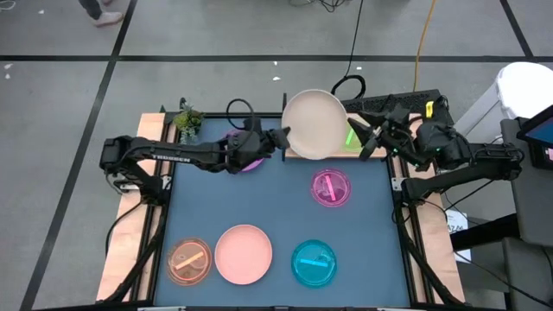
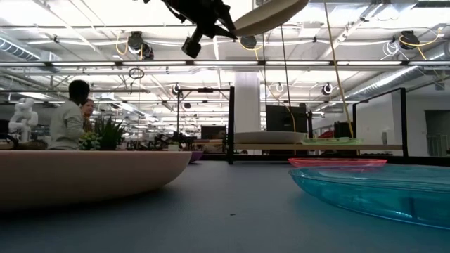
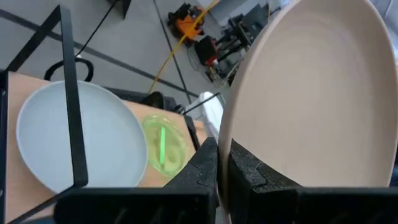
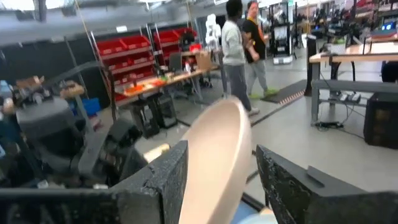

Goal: Place and stack plates onto a shelf
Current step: Stack the white plate on top of the gray plate on the shelf

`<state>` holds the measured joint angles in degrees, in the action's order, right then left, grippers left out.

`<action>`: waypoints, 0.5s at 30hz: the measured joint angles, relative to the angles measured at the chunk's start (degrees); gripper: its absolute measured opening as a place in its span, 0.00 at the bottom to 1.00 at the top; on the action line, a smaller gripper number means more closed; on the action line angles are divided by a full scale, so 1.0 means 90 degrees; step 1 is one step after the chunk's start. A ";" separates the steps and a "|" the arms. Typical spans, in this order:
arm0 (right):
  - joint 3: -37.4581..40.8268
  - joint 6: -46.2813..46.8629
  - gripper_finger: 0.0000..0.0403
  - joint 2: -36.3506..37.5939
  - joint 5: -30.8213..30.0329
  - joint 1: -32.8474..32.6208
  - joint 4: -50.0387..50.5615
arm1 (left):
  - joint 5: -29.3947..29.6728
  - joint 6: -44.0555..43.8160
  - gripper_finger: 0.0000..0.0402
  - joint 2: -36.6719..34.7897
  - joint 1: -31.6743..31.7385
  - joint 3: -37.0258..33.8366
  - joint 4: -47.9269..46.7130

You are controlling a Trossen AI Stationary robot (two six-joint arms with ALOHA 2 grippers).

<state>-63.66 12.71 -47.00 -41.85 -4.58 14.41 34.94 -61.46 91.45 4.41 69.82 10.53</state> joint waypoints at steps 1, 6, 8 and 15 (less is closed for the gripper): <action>0.0000 0.0054 0.42 -0.0011 0.0004 0.0000 0.0128 | -0.0015 -0.0188 0.03 0.0019 0.0006 0.0000 0.0029; 0.0007 0.0501 0.42 -0.0070 0.0015 0.0000 0.0626 | -0.0124 -0.0552 0.03 0.0056 -0.0277 0.0004 -0.0139; 0.0007 0.0616 0.42 -0.0073 0.0013 0.0000 0.0661 | -0.0170 -0.0614 0.03 0.0082 -0.0406 0.0005 -0.0419; 0.0007 0.0658 0.42 -0.0001 0.0015 0.0000 0.0670 | -0.0185 -0.0263 0.03 0.0029 -0.0330 0.0001 -0.0836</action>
<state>-63.59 18.64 -47.01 -41.71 -4.58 20.44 33.27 -63.83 91.71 1.44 69.83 3.01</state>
